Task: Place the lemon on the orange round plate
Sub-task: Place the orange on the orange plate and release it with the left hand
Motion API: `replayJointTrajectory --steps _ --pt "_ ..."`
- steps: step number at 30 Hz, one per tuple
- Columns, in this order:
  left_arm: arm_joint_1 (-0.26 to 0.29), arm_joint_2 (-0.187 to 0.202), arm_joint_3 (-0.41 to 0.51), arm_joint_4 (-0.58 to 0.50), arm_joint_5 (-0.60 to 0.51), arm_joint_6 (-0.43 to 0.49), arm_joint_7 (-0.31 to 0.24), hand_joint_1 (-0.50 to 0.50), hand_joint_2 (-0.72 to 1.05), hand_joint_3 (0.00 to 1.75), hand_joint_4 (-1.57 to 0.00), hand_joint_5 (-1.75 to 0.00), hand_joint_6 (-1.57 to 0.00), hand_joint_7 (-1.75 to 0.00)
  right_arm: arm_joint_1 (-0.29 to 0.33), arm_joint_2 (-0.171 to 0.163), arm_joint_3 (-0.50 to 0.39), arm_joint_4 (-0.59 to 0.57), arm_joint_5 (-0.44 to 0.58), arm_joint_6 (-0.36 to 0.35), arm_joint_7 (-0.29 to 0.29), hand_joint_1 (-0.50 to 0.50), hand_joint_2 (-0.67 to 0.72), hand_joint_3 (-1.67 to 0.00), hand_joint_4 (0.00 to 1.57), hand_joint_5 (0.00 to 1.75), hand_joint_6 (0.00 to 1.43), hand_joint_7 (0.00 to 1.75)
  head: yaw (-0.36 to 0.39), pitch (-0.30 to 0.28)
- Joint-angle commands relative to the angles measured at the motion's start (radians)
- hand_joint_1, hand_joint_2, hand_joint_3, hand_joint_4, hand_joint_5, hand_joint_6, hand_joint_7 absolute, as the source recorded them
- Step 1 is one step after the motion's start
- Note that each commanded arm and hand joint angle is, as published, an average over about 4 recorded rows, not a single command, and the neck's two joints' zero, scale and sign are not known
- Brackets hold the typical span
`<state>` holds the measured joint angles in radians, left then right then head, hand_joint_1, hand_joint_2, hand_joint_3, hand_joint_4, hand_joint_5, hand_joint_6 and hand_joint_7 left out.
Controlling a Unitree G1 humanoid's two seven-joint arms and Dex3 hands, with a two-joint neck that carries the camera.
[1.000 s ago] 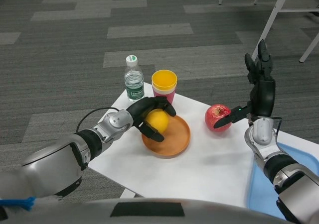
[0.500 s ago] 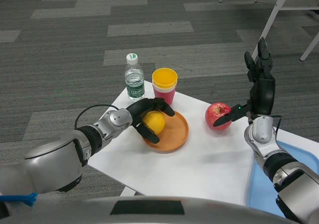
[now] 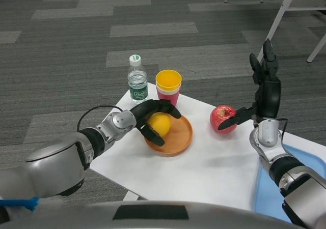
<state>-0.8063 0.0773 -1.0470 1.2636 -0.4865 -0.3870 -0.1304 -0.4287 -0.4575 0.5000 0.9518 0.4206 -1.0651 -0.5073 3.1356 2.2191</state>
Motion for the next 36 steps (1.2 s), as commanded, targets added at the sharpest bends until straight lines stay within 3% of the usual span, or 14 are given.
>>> replayJointTrajectory --steps 1,9,14,19,23,29,36 --pt "-0.012 -0.002 0.001 0.011 -0.003 -0.026 -0.016 0.50 1.05 0.35 0.00 -0.54 -0.52 -0.84 -0.002 0.006 0.002 0.004 0.006 -0.004 0.000 -0.25 0.72 0.00 0.71 0.00 0.00 0.00 0.001 0.001" --pt "-0.008 -0.002 0.008 0.010 -0.020 -0.053 -0.040 0.50 1.05 0.35 0.00 -0.28 -0.43 -0.84 -0.002 0.007 0.000 0.005 0.006 -0.004 0.000 -0.25 0.72 0.00 0.71 0.00 0.00 0.00 -0.001 -0.005" --pt "-0.004 -0.002 0.008 0.010 -0.048 -0.074 -0.063 0.50 1.05 0.31 0.00 -0.10 -0.33 -0.66 -0.002 0.005 0.000 0.004 0.006 -0.004 0.000 -0.25 0.72 0.00 0.71 0.00 0.00 0.00 -0.001 -0.010" --pt "-0.001 -0.002 0.008 0.013 -0.085 -0.106 -0.063 0.50 1.05 0.15 0.00 -0.05 -0.20 -0.51 -0.002 0.005 0.000 0.004 0.006 -0.004 0.000 -0.25 0.72 0.00 0.71 0.00 0.00 0.00 0.001 -0.016" --pt "0.001 -0.002 0.008 0.013 -0.093 -0.112 -0.063 0.50 0.78 0.09 0.00 0.00 -0.13 -0.24 -0.002 0.005 0.000 0.004 0.006 -0.004 0.000 -0.25 0.72 0.00 0.71 0.00 0.00 0.00 0.000 -0.017" --pt "0.001 -0.002 0.007 0.012 -0.122 -0.112 -0.063 0.50 0.52 0.09 0.00 0.00 -0.11 -0.14 -0.002 0.005 -0.001 0.004 0.006 -0.004 0.000 -0.25 0.72 0.00 0.71 0.00 0.00 0.00 -0.002 -0.022" --pt "0.002 -0.002 0.002 0.011 -0.162 -0.123 -0.068 0.50 0.67 0.09 0.00 0.00 -0.13 -0.14 -0.002 0.003 -0.002 0.002 0.007 -0.004 0.000 -0.25 0.72 0.00 0.71 0.00 0.00 0.00 -0.001 -0.029"
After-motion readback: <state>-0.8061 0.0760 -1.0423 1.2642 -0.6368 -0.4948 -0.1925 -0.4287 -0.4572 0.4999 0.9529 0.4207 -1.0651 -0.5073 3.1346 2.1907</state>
